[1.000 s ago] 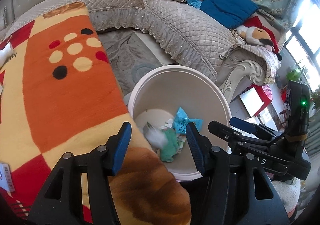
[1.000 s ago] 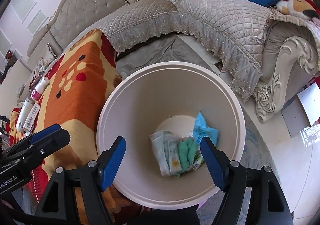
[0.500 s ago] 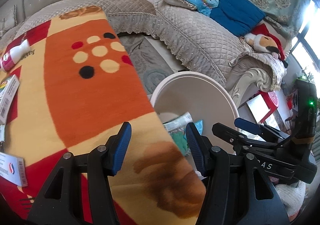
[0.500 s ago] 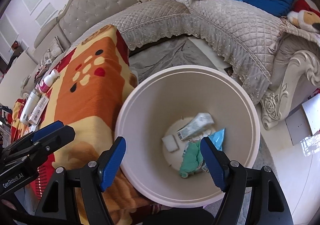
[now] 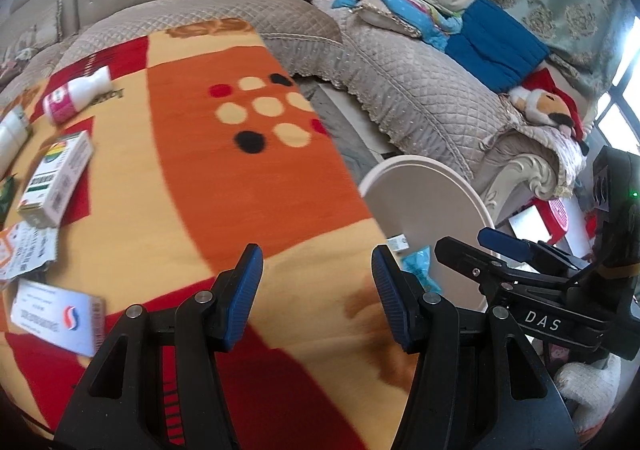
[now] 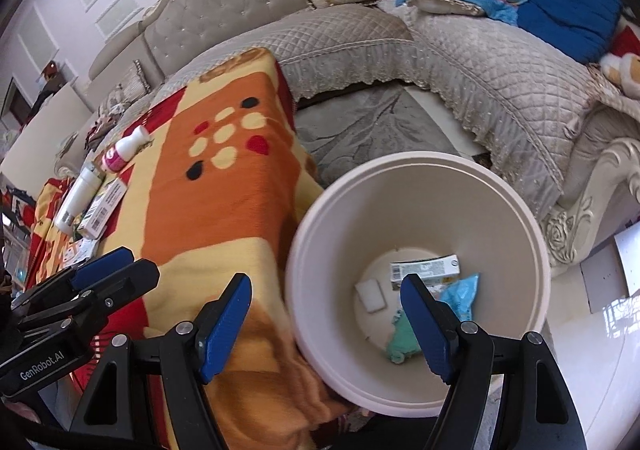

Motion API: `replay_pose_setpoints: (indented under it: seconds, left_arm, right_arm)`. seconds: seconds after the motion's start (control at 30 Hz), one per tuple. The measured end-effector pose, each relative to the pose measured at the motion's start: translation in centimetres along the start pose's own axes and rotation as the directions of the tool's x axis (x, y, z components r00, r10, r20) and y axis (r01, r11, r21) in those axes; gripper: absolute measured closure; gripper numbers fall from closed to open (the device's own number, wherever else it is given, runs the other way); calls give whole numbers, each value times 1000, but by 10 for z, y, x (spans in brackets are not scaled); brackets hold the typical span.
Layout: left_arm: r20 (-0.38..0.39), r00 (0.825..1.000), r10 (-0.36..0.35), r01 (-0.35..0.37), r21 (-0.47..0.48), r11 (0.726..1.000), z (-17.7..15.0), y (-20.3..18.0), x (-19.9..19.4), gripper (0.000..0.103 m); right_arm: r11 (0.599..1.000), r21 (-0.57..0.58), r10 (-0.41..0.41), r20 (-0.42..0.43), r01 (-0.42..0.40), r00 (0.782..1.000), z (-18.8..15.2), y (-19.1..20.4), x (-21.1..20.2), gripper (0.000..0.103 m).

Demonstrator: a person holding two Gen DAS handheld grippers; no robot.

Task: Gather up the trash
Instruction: 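Move both grippers back over the blanket toward the remaining items, then grasp green snack packet with left gripper while right gripper grasps white medicine box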

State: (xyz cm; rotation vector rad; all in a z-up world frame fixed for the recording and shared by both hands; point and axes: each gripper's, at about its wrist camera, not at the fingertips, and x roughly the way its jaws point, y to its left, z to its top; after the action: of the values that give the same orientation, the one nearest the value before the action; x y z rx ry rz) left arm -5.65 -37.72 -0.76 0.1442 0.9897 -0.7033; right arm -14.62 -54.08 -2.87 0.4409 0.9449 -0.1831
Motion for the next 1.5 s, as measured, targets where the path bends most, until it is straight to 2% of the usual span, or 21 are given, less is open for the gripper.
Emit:
replay_pose_setpoints:
  seconds: [0.47, 0.8, 0.97, 1.1, 1.2, 1.33, 1.4, 1.5]
  left_arm:
    - [39, 995, 95, -89, -128, 988, -17, 89, -46, 48]
    - [38, 984, 174, -161, -227, 960, -40, 165, -78, 48]
    - [20, 972, 235, -221, -268, 938, -57, 203, -91, 48]
    - [12, 962, 274, -256, -317, 913, -69, 232, -103, 48]
    - [8, 954, 300, -280, -340, 898, -78, 247, -112, 48]
    - [-4, 949, 316, -296, -356, 886, -91, 259, -118, 48]
    - [-13, 947, 320, -303, -367, 880, -97, 266, -119, 48]
    - [-31, 945, 326, -311, -393, 865, -103, 279, -118, 48]
  right_arm:
    - [987, -142, 78, -29, -81, 997, 10, 84, 20, 28]
    - [964, -225, 128, -86, -144, 988, 3, 140, 38, 28]
    - [944, -255, 181, -135, -211, 974, -4, 169, 50, 28]
    - [931, -301, 172, -131, -205, 976, -2, 197, 61, 28]
    - [916, -368, 123, -126, -161, 984, 3, 223, 75, 28]
    - [891, -432, 75, -167, -141, 983, 2, 247, 99, 28]
    - [880, -445, 92, -181, -165, 979, -3, 254, 98, 28]
    - [849, -474, 130, -239, -232, 962, -20, 265, 92, 28]
